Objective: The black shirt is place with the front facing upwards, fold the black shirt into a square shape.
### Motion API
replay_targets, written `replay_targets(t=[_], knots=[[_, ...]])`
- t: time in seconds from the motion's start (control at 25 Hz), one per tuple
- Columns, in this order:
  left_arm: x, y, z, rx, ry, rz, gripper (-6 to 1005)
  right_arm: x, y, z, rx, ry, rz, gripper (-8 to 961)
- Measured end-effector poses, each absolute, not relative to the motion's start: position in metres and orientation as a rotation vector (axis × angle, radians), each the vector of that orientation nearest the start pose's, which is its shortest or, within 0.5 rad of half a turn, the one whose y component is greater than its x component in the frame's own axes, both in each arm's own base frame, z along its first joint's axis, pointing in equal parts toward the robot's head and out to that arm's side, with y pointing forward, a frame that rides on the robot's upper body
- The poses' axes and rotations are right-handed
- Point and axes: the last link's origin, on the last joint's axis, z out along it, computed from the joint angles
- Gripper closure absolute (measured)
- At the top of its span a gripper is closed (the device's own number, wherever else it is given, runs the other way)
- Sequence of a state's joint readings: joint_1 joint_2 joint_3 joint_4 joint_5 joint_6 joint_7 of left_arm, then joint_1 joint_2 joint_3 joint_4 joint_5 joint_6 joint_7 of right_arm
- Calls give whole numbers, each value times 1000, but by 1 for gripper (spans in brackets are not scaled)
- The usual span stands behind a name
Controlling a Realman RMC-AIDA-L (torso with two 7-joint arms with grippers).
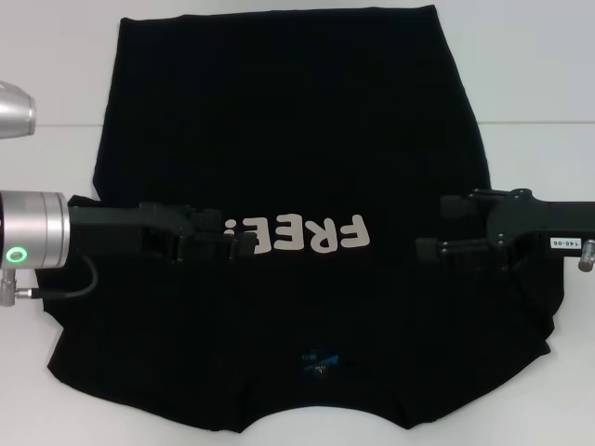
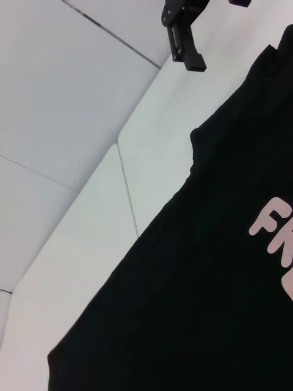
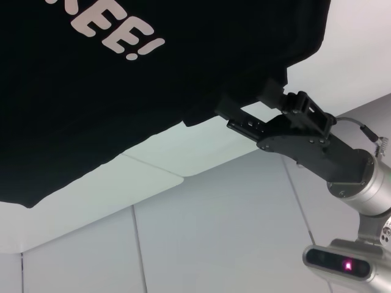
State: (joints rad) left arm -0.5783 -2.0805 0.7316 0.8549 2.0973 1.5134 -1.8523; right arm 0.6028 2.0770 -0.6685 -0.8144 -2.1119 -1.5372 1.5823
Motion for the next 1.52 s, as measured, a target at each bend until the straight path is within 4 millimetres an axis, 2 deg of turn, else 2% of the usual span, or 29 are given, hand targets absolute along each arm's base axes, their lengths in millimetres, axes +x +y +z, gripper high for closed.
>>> replay_targets(t=[0.2, 0.44, 0.52, 0.68, 0.8, 0.88, 0.96, 1.16, 1.4, 1.52], knots=[[-241, 360, 22, -2658, -928, -556, 121, 240, 362, 25, -2709, 674, 554, 10], [-242, 360, 24, -2638, -963, -570, 121, 241, 364, 27, -2688, 714, 566, 10], [-247, 365, 31, -2555, -1081, -604, 122, 241, 370, 31, -2634, 820, 596, 11], [-267, 369, 53, -2316, -1416, -683, 122, 241, 392, 50, -2421, 1241, 662, 10], [-284, 363, 70, -2137, -1644, -754, 122, 244, 408, 67, -2247, 1547, 694, 9], [-297, 357, 79, -2027, -1751, -797, 122, 244, 415, 76, -2195, 1634, 709, 9], [-309, 350, 85, -1938, -1829, -811, 121, 241, 423, 87, -2178, 1643, 713, 9], [-339, 332, 89, -1794, -1935, -769, 122, 233, 435, 100, -2142, 1626, 716, 10], [-357, 316, 88, -1728, -1975, -719, 127, 228, 439, 105, -2140, 1596, 719, 10], [-359, 314, 88, -1719, -1976, -715, 152, 229, 438, 105, -2140, 1599, 717, 10]])
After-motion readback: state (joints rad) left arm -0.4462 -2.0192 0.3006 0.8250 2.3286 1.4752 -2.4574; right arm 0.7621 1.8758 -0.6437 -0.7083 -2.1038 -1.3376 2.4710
